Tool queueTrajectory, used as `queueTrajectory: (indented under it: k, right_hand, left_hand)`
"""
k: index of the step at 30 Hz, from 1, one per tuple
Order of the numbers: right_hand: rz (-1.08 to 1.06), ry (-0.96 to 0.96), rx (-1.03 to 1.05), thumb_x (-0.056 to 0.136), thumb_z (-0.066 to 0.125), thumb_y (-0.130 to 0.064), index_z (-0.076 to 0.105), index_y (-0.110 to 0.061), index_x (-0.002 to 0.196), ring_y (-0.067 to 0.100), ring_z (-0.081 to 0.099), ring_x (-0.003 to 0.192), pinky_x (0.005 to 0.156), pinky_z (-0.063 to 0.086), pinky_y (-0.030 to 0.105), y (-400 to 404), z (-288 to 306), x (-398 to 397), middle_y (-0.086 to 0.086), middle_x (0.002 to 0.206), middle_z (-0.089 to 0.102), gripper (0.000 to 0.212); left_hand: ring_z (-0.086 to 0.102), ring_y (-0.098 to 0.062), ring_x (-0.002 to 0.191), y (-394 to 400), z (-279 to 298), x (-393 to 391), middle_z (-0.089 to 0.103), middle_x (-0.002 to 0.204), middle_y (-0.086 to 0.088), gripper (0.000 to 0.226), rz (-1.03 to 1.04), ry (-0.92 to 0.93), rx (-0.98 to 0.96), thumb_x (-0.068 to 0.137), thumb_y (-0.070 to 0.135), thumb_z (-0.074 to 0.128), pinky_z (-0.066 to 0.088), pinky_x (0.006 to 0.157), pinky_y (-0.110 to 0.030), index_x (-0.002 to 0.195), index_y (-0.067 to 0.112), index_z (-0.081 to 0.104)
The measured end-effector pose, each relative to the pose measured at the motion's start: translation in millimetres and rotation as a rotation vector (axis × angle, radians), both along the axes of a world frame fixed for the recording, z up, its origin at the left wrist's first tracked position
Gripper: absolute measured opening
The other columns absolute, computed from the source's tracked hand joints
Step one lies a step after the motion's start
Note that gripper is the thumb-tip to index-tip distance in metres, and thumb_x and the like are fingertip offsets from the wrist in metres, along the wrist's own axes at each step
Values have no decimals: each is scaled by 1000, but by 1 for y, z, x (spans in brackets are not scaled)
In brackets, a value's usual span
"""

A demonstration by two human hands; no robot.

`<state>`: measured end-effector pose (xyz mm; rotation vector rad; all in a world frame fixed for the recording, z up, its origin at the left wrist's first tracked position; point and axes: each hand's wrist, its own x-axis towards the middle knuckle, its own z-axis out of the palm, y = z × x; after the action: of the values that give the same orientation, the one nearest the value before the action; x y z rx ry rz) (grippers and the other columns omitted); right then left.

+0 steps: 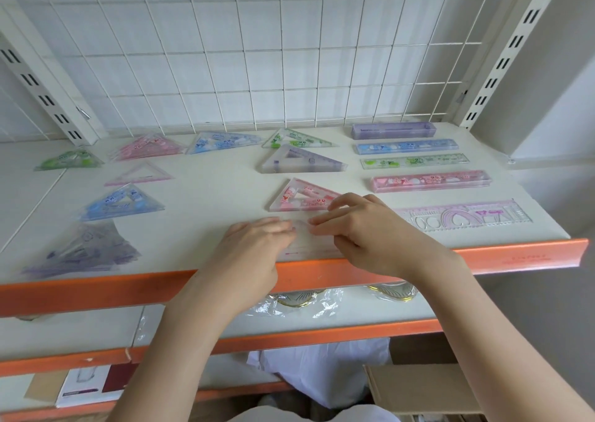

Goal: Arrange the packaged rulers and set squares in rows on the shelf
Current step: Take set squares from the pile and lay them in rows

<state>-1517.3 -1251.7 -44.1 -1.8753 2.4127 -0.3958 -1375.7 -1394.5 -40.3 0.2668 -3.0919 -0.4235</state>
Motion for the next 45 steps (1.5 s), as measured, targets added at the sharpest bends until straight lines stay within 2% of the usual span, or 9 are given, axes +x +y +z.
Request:
queueTrajectory:
  k: [4, 14, 20, 23, 29, 32, 36, 40, 45]
  right_hand:
    - [-1, -3, -46, 77, 46, -14, 66, -17, 116, 31, 61, 99, 81, 52, 46, -16, 15, -4, 1, 112, 68, 44]
    - [-111, 48, -50, 94, 48, -20, 55, -11, 129, 28, 50, 118, 95, 43, 39, -112, 33, 4, 7, 126, 58, 37]
    - [-261, 58, 93, 94, 44, -19, 53, -17, 131, 25, 46, 123, 99, 37, 33, -190, 45, -6, 4, 134, 52, 38]
    - [-322, 75, 173, 93, 46, -21, 53, -16, 130, 26, 47, 123, 96, 39, 34, -213, 53, -18, 7, 133, 52, 38]
    - [-424, 14, 346, 86, 56, -26, 52, -22, 127, 25, 55, 110, 94, 46, 43, -236, 62, -40, 2, 130, 50, 42]
    - [-440, 17, 436, 82, 62, -31, 48, -21, 130, 25, 52, 113, 95, 45, 45, -241, 61, -50, 2, 130, 49, 51]
    - [-427, 33, 507, 78, 65, -34, 46, -21, 131, 26, 53, 110, 93, 47, 45, -248, 53, -58, 1, 127, 49, 58]
    - [-386, 67, 560, 75, 63, -34, 52, -15, 121, 26, 58, 102, 88, 50, 43, -260, 43, -63, 3, 114, 57, 52]
    - [-350, 66, 580, 76, 62, -30, 58, -10, 113, 24, 63, 88, 77, 51, 36, -267, 39, -66, 7, 103, 64, 42]
  left_hand:
    - [53, -24, 119, -23, 8, 2, 60, 126, -6, 50, 50, 171, -37, 80, -4, 37, 44, 97, -43, 121, 10, 61]
    - [41, -24, 129, -134, 33, 6, 49, 138, -7, 40, 196, 45, -79, 96, 15, 47, 29, 104, -29, 135, 12, 46]
    - [62, -22, 93, -209, 41, -10, 68, 98, -8, 11, 228, 20, 46, 87, 14, 57, 49, 87, -32, 90, 13, 67]
    - [58, -12, 86, -228, 54, -22, 65, 92, -1, 16, 161, 8, 54, 88, 14, 59, 42, 77, -18, 98, 8, 70]
    - [54, -22, 111, -250, 56, -55, 57, 122, -6, 34, 155, -77, 5, 87, 20, 59, 40, 87, -25, 120, 10, 58]
    - [54, -24, 102, -250, 48, -67, 55, 115, -7, 30, 160, -126, -8, 84, 22, 62, 42, 86, -28, 112, 12, 57]
    - [54, -27, 107, -247, 33, -74, 53, 123, -11, 58, 182, -181, -24, 82, 27, 65, 48, 90, -38, 133, 10, 42]
    - [49, -30, 116, -245, 24, -80, 48, 131, -14, 78, 124, -236, -76, 85, 27, 63, 45, 89, -36, 147, 18, 18]
    - [52, -30, 109, -248, 21, -87, 51, 124, -14, 74, 134, -218, -66, 86, 19, 60, 47, 90, -40, 147, 19, 17]
